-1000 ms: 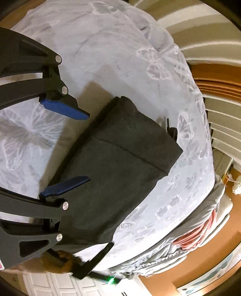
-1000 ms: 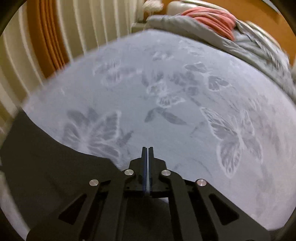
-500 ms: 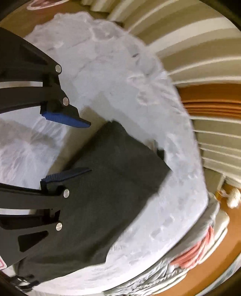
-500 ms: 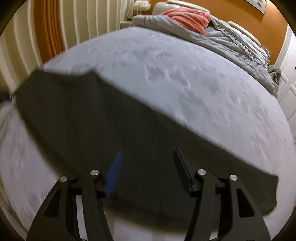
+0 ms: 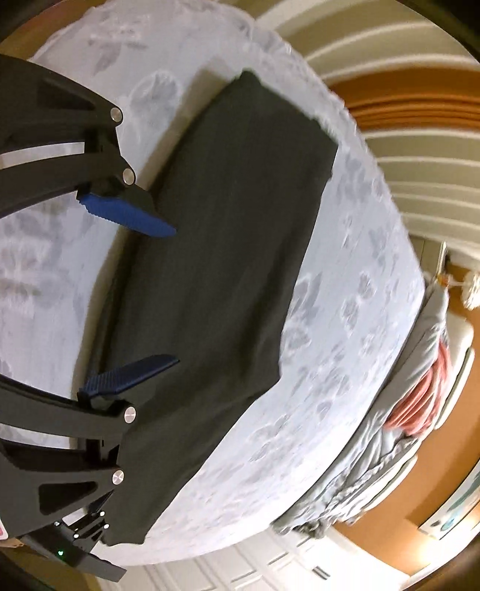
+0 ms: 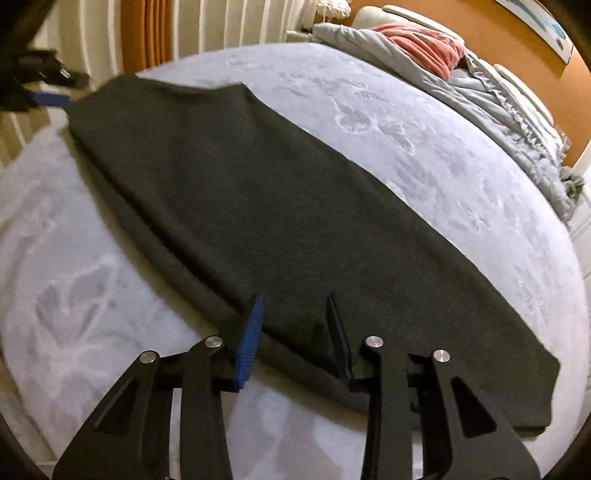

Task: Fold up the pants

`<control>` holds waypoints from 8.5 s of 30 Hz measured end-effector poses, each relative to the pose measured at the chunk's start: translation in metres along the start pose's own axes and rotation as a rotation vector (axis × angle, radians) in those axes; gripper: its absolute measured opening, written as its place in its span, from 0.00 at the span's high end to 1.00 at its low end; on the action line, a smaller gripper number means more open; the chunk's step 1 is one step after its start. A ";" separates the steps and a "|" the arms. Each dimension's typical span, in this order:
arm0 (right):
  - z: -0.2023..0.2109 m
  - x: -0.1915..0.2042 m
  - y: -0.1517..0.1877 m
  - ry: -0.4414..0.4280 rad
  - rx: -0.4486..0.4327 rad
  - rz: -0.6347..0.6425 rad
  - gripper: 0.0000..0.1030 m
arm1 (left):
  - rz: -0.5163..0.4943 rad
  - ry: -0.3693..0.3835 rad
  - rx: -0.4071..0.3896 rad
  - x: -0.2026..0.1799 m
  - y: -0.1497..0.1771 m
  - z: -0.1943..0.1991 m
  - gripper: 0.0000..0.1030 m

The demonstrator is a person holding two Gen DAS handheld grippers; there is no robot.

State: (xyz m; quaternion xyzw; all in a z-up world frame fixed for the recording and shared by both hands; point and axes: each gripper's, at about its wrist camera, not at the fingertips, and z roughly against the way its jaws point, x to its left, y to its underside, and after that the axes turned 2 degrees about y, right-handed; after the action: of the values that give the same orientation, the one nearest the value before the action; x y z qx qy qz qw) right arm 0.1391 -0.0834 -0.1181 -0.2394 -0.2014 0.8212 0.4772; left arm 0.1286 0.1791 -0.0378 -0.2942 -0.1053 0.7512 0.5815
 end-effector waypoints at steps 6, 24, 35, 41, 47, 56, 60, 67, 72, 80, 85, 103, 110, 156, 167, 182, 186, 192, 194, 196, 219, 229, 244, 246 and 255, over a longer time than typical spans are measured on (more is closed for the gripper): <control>-0.008 0.009 0.003 -0.015 0.018 0.042 0.65 | -0.039 0.029 0.047 -0.020 0.006 -0.015 0.38; 0.005 0.008 0.018 -0.129 0.034 -0.001 0.89 | -0.084 -0.067 0.165 -0.013 0.017 -0.048 0.38; 0.098 -0.244 0.103 0.228 -0.116 -0.829 0.46 | -0.234 -0.211 0.214 -0.022 0.041 -0.072 0.34; 0.092 -0.336 0.209 0.367 -0.012 -1.197 0.44 | -0.235 -0.233 0.215 -0.026 0.043 -0.073 0.33; 0.055 -0.338 0.211 0.347 0.084 -1.166 0.42 | -0.233 -0.278 0.204 -0.032 0.044 -0.078 0.29; 0.118 -0.337 0.196 0.365 -0.136 -1.138 0.93 | -0.238 -0.258 0.204 -0.028 0.041 -0.078 0.28; 0.058 -0.340 0.239 0.317 0.107 -1.195 0.91 | -0.259 -0.272 0.197 -0.029 0.042 -0.079 0.25; 0.069 -0.335 0.226 0.311 0.036 -1.193 0.75 | -0.219 -0.221 0.194 -0.025 0.038 -0.065 0.24; 0.062 -0.341 0.238 0.233 0.013 -1.278 0.46 | -0.171 -0.158 0.101 -0.023 0.029 -0.042 0.24; 0.061 -0.342 0.226 0.255 -0.003 -1.298 0.89 | -0.145 -0.149 0.104 -0.029 0.024 -0.048 0.24; 0.104 -0.316 0.159 0.154 -0.253 -1.227 0.90 | -0.124 -0.143 0.112 -0.024 0.023 -0.047 0.24; 0.191 -0.105 -0.032 -0.107 -0.606 -0.516 0.18 | -0.082 -0.049 0.036 0.000 0.017 -0.014 0.24; 0.073 -0.175 0.033 0.104 -0.050 -0.779 0.23 | -0.063 0.186 0.068 -0.026 0.021 -0.020 0.24; -0.008 -0.133 0.061 -0.210 0.099 -0.823 0.34 | 0.383 0.081 -0.125 0.155 -0.022 0.028 0.41; -0.023 -0.113 0.041 -0.200 0.105 -0.809 0.33 | 0.566 0.109 -0.071 0.214 -0.017 -0.012 0.41; 0.088 -0.158 0.055 -0.132 -0.089 -0.737 0.90 | 0.345 0.138 -0.093 0.133 -0.018 0.031 0.83; 0.093 -0.190 0.111 0.008 0.021 -0.811 0.90 | 0.321 0.136 0.079 0.111 0.008 -0.005 0.83; 0.060 -0.179 0.135 0.183 0.205 -0.770 0.62 | 0.301 -0.001 0.072 0.096 0.017 -0.008 0.78; 0.090 -0.158 0.112 0.300 0.068 -0.646 0.40 | 0.331 0.001 0.069 0.103 0.018 -0.005 0.74; 0.114 -0.127 0.090 0.311 -0.085 -0.537 0.24 | 0.377 0.009 0.077 0.108 0.020 -0.008 0.69; 0.076 -0.028 -0.033 -0.052 -0.176 -0.426 0.84 | 0.359 0.099 0.103 0.121 0.025 -0.014 0.60; 0.045 -0.023 -0.025 -0.112 -0.051 -0.413 0.48 | 0.316 0.078 0.083 0.109 0.025 -0.014 0.58; 0.018 -0.054 -0.010 0.001 0.004 -0.426 0.75 | 0.353 0.135 -0.012 0.085 0.010 0.020 0.82; -0.002 -0.033 -0.020 -0.051 0.034 -0.387 0.89 | 0.362 0.122 -0.008 0.087 0.009 0.017 0.82; -0.022 -0.012 -0.047 -0.043 0.017 -0.359 0.91 | 0.339 0.147 0.017 0.099 0.014 0.014 0.82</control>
State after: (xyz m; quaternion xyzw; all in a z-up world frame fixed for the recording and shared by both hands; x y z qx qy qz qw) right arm 0.1894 -0.0697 -0.1072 -0.1777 -0.2440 0.7294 0.6139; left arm 0.0949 0.2701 -0.0652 -0.3567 -0.0052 0.8159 0.4551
